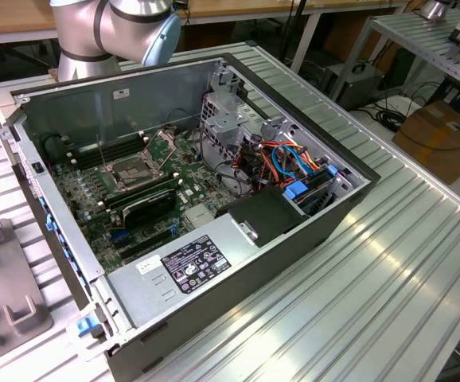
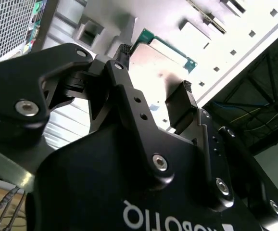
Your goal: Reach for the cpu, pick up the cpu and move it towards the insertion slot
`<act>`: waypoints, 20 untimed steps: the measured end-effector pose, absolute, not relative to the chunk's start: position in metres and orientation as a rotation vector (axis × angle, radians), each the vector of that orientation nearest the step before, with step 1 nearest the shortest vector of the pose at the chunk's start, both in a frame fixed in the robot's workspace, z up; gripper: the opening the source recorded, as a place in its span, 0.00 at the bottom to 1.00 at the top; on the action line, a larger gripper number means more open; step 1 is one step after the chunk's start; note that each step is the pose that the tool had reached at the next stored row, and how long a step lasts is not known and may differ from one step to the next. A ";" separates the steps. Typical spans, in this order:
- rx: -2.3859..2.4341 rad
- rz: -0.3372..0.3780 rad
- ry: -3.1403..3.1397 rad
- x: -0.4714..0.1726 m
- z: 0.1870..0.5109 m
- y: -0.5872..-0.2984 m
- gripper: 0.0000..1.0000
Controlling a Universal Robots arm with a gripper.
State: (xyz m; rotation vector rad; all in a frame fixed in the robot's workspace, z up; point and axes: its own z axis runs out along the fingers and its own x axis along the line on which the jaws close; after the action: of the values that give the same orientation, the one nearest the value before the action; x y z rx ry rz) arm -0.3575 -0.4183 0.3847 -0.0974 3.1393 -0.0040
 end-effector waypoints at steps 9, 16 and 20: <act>-0.097 -0.005 3.139 -0.344 0.417 -0.414 0.55; -0.097 -0.006 3.139 -0.308 0.417 -0.411 0.55; -0.097 -0.006 3.139 -0.280 0.417 -0.409 0.55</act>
State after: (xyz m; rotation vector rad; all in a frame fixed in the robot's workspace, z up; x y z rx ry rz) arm -0.2801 -0.4088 0.4170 -0.0972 3.1395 -0.0059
